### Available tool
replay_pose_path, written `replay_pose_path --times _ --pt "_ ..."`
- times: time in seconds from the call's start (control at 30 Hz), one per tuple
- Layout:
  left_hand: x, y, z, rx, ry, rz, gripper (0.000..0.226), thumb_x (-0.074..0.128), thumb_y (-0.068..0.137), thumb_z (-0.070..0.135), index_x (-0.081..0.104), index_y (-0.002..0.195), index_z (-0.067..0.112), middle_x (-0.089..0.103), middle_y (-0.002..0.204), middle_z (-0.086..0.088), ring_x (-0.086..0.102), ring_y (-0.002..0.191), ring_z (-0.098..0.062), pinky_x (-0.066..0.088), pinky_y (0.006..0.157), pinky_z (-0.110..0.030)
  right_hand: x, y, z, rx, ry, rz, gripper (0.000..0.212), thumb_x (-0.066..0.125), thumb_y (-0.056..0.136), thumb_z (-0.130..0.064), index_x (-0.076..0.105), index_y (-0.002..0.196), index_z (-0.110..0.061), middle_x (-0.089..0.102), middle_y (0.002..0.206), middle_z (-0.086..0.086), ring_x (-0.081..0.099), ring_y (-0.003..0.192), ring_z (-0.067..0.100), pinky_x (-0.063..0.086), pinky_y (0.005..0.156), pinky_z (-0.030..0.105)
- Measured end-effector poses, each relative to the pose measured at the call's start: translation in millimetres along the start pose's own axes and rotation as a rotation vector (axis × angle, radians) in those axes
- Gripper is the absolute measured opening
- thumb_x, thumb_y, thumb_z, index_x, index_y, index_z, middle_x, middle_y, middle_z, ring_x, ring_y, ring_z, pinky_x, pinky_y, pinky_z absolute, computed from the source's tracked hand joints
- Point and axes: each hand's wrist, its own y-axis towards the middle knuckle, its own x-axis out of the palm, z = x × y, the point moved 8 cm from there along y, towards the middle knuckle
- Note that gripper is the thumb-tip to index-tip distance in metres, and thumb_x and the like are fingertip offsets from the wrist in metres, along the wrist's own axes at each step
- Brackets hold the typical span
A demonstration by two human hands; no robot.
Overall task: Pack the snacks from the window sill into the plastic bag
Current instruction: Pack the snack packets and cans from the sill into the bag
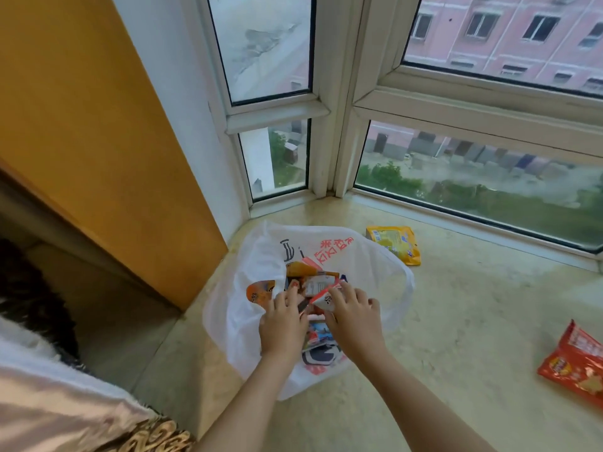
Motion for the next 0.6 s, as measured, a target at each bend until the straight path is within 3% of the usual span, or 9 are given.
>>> replay_pose_path --times 0.1,0.17,0.27,0.37,0.6 --pt "-1 8 6 0.075 -0.009 0.066 0.062 0.048 0.095 0.043 0.025 0.150 0.022 0.037 0.149 0.001 0.034 0.135 -0.018 0.037 0.104 -0.031 4 5 1 -0.017 -0.006 0.013 0.053 0.077 0.071 -0.041 0.066 0.116 -0.017 0.063 0.125 0.011 0.060 0.114 0.032 0.049 0.088 0.055" --pt "-1 14 11 0.110 -0.014 0.092 0.060 0.052 0.094 0.041 0.033 0.147 0.021 0.042 0.146 -0.001 0.040 0.132 -0.020 0.038 0.103 -0.034 0 6 3 -0.048 -0.031 0.045 0.053 0.073 0.074 -0.042 0.064 0.120 -0.017 0.060 0.129 0.011 0.057 0.120 0.031 0.045 0.094 0.057" --pt "-4 20 25 0.166 -0.035 0.149 0.056 0.066 0.085 0.037 0.050 0.135 0.019 0.057 0.130 -0.002 0.054 0.116 -0.022 0.049 0.090 -0.037 -10 4 13 -0.048 -0.037 0.103 0.047 0.053 0.082 -0.042 0.063 0.120 -0.017 0.061 0.128 0.009 0.057 0.119 0.029 0.046 0.093 0.055" --pt "-13 22 51 0.263 -0.034 0.237 0.050 0.075 0.077 0.036 0.061 0.121 0.017 0.064 0.115 -0.001 0.062 0.100 -0.021 0.054 0.074 -0.035 -17 -2 29 -0.035 -0.040 0.104 0.048 0.045 0.084 -0.042 0.058 0.123 -0.017 0.061 0.128 0.008 0.057 0.118 0.028 0.045 0.095 0.054" --pt "-34 6 123 0.396 -0.120 0.289 0.044 0.075 0.075 0.032 0.064 0.115 0.018 0.066 0.108 0.001 0.064 0.093 -0.020 0.054 0.071 -0.035 -38 -41 93 0.122 -0.004 0.081 0.049 0.038 0.086 -0.042 0.059 0.123 -0.017 0.061 0.128 0.009 0.059 0.116 0.029 0.047 0.093 0.054"
